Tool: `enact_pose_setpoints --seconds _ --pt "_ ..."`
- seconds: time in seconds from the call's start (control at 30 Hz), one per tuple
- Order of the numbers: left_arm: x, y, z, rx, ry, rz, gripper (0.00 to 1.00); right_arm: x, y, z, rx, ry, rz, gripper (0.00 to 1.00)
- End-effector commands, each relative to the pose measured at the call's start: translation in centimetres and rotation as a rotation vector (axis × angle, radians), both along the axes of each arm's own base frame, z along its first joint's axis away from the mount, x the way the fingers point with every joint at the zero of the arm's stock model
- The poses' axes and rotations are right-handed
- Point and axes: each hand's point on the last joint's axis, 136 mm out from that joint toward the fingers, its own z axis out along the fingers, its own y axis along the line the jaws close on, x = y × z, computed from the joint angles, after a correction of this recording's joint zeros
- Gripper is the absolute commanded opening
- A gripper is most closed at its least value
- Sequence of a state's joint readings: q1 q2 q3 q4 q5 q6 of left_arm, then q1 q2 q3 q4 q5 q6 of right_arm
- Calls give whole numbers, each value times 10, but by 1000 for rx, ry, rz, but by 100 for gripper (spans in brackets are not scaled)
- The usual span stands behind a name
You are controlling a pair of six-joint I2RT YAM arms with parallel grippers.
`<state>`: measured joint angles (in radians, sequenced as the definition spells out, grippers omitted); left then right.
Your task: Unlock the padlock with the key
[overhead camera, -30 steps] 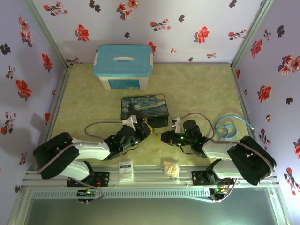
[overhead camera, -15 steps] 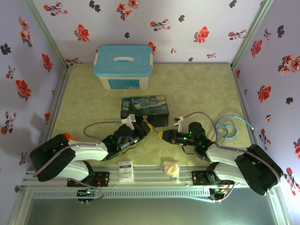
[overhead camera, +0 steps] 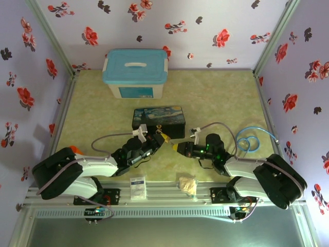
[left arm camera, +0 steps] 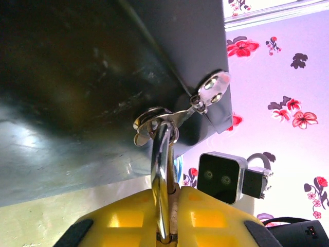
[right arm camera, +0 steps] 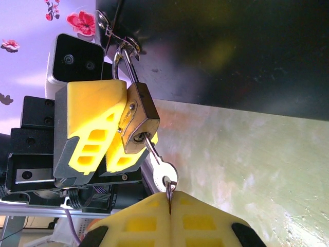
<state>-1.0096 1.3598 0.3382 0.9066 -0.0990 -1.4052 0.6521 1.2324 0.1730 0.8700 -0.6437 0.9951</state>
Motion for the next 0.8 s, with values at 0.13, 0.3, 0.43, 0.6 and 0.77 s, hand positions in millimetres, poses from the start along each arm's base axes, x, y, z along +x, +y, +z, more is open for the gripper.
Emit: enact_pose_setpoints --seconds 0.13,0.3,0.43,0.6,0.77 --pt "-4 -6 18 -56 -51 -34 0 9 -1 17 21 -55 -27 0" --pt "-4 -8 16 -48 -49 -41 0 9 -4 1 -64 -49 -28 0" --pt "-7 -11 12 -23 -47 -57 0 12 0 4 -58 -46 -22 0" --pt "-8 -11 5 10 -41 -58 0 14 2 8 -51 -49 -18 0" --pt "-10 -15 2 34 -32 -83 0 14 3 6 -50 -52 1 0"
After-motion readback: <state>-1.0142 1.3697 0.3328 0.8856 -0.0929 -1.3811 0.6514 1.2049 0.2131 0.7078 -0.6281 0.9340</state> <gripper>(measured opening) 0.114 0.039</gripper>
